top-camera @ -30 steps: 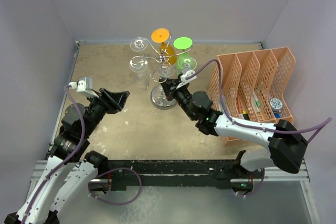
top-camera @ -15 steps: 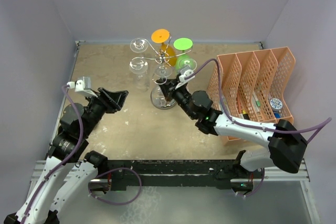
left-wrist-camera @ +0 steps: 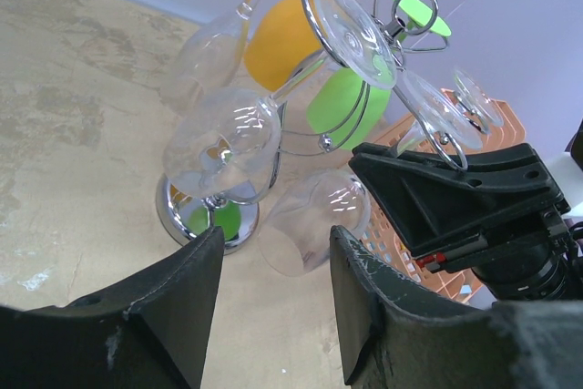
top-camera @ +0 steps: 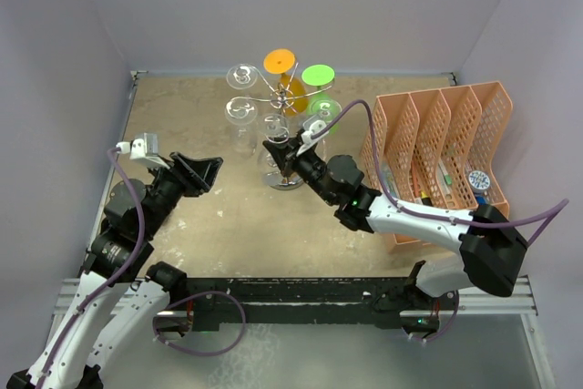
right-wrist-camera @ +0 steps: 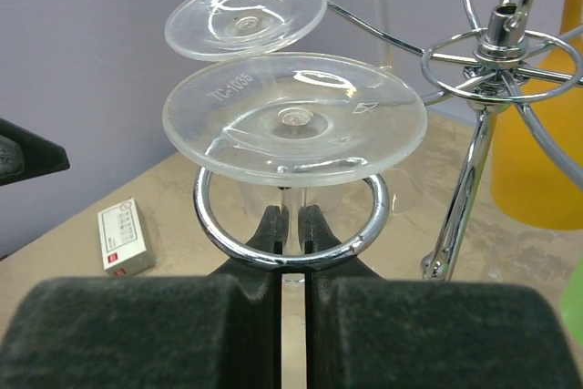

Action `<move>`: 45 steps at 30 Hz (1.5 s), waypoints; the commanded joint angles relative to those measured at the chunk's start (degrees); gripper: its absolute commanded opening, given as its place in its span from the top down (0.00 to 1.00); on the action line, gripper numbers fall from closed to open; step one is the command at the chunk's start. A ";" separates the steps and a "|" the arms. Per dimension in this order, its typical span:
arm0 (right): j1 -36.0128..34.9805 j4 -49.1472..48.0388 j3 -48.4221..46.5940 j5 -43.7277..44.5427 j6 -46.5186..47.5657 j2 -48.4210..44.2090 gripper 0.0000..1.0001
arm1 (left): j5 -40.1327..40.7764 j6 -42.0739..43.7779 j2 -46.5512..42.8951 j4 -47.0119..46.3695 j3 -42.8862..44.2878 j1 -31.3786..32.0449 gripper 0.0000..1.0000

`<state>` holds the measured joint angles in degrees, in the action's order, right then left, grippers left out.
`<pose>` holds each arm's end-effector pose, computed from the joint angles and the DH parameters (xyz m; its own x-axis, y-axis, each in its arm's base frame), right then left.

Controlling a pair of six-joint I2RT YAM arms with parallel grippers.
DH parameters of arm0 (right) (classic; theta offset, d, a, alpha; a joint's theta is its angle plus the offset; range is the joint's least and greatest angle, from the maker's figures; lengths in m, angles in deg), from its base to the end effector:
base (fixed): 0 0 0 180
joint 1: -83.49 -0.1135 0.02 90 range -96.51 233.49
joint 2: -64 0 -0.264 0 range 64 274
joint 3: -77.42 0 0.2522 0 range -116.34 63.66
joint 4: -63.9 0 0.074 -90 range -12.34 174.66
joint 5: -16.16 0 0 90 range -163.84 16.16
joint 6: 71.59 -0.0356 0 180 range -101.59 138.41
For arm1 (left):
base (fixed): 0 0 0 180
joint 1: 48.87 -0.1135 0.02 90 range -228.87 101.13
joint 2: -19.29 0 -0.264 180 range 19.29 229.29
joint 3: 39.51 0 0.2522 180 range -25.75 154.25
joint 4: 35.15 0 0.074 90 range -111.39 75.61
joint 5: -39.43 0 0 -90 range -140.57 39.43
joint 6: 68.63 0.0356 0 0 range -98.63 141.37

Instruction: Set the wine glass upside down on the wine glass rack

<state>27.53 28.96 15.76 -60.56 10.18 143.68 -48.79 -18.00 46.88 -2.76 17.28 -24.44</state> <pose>0.1839 0.2577 0.3268 0.0634 0.3427 -0.9373 -0.6998 0.6849 0.2031 0.1057 -0.0468 0.3527 -0.2835 -0.5676 -0.7730 0.2656 0.7280 -0.6320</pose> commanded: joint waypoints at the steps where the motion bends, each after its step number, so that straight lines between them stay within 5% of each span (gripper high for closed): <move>1: -0.29 -4.90 -2.28 -3.38 1.27 -2.60 1.00 | 0.42 0.96 0.09 -1.92 1.96 -0.05 0.52; 38: -0.29 -6.09 2.42 3.76 -0.53 -4.94 1.00 | 0.96 0.09 0.58 -0.06 2.69 -0.05 0.52; 45: -0.29 -6.05 3.25 3.25 -1.03 -4.62 0.81 | 0.69 0.53 0.28 0.45 2.81 -0.06 0.44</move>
<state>27.27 26.29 21.25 -58.22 9.68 139.35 -48.38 -18.02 47.27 -1.58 17.87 -24.44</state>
